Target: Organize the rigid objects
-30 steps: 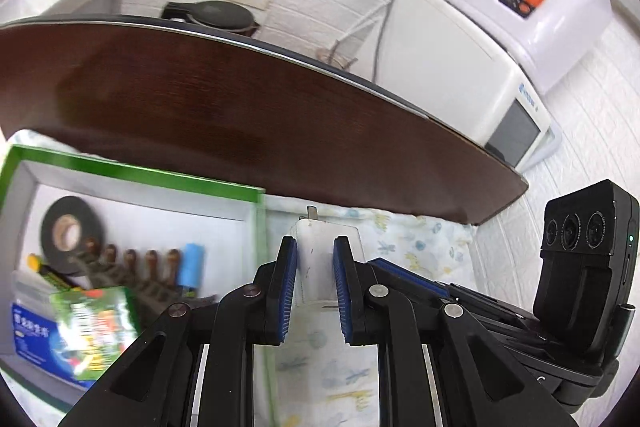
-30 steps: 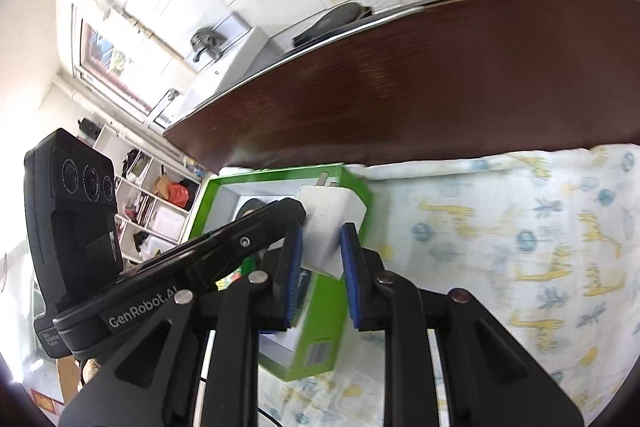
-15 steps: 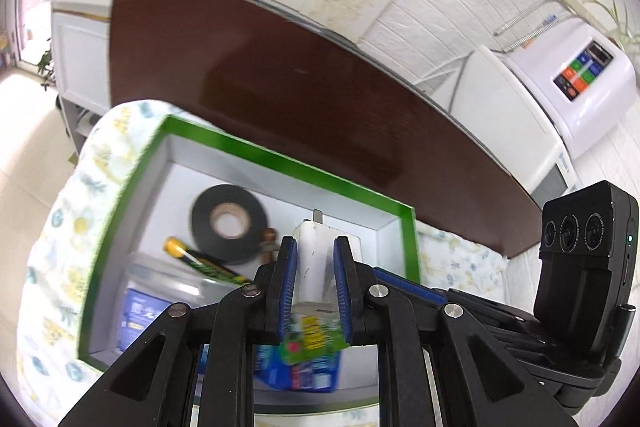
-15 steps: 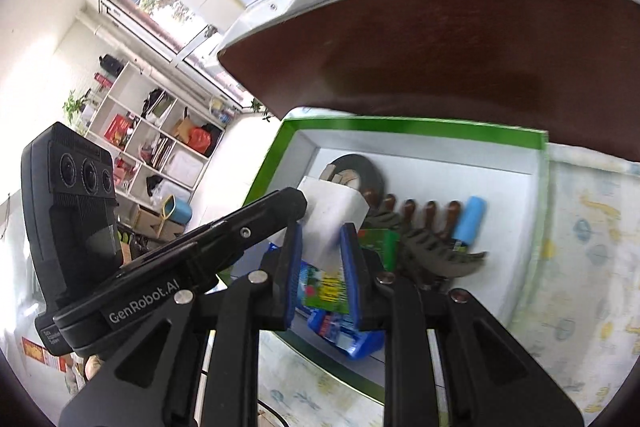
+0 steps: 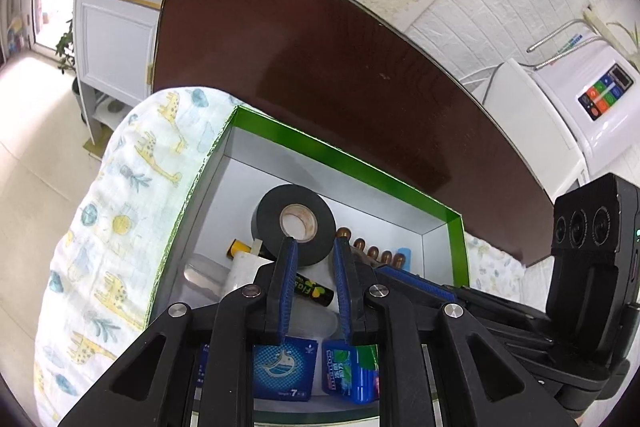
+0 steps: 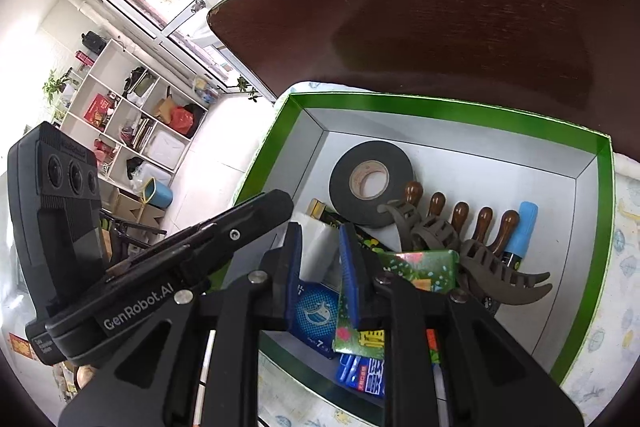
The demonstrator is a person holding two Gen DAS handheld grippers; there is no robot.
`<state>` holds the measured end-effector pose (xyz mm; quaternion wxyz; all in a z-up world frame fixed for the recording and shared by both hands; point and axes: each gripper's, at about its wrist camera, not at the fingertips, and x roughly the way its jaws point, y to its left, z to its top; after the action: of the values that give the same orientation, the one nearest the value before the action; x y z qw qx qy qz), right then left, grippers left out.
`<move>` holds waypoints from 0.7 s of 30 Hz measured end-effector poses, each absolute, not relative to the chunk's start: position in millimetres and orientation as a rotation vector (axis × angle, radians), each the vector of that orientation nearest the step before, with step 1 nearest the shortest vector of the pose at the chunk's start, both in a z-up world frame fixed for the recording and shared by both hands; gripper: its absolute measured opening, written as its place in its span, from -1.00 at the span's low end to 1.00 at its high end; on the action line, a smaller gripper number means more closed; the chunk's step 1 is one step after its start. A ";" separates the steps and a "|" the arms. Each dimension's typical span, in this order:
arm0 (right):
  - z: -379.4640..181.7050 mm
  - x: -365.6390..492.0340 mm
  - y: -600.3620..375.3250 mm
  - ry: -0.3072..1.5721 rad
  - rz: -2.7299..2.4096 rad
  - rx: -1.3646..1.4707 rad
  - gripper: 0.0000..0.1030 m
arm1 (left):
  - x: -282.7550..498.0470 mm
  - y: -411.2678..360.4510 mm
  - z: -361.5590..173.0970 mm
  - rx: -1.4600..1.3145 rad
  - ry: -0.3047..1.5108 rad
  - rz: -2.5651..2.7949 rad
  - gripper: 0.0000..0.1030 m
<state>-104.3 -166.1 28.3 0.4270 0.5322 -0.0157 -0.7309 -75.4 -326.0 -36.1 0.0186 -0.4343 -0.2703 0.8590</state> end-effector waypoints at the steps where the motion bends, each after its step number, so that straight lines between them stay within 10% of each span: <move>1: 29.8 -103.4 -164.7 -0.037 -1.833 1.325 -0.60 | -74.8 -324.4 -34.5 -1.343 -0.819 2.678 -0.68; 8: 51.4 -89.2 -143.4 0.019 -1.934 1.272 -0.53 | -64.8 -300.3 -10.6 -1.285 -0.633 2.775 -0.68; 21: 71.3 -49.1 -90.8 0.093 -2.184 1.166 0.22 | -30.2 -263.7 -1.4 -1.304 -0.364 2.893 -0.45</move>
<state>-49.1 -90.8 71.3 0.3260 0.4448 0.0356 -0.8335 -30.2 -263.7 -1.4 -0.0264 -0.4081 -0.1139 0.9054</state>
